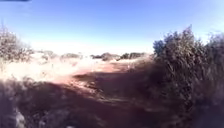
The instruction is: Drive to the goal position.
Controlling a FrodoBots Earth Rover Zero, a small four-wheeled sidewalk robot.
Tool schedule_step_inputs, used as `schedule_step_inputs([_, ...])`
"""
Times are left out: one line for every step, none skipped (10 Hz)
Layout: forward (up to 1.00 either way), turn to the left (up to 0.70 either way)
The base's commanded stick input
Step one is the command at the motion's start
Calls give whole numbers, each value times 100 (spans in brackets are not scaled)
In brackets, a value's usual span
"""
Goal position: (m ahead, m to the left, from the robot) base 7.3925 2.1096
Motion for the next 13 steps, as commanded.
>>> schedule_step_inputs([50, 0])
schedule_step_inputs([50, 0])
schedule_step_inputs([50, 0])
schedule_step_inputs([50, 0])
schedule_step_inputs([50, 0])
schedule_step_inputs([50, 0])
schedule_step_inputs([50, -10])
schedule_step_inputs([50, -22])
schedule_step_inputs([50, -28])
schedule_step_inputs([50, -30])
schedule_step_inputs([50, -15])
schedule_step_inputs([50, 0])
schedule_step_inputs([50, 0])
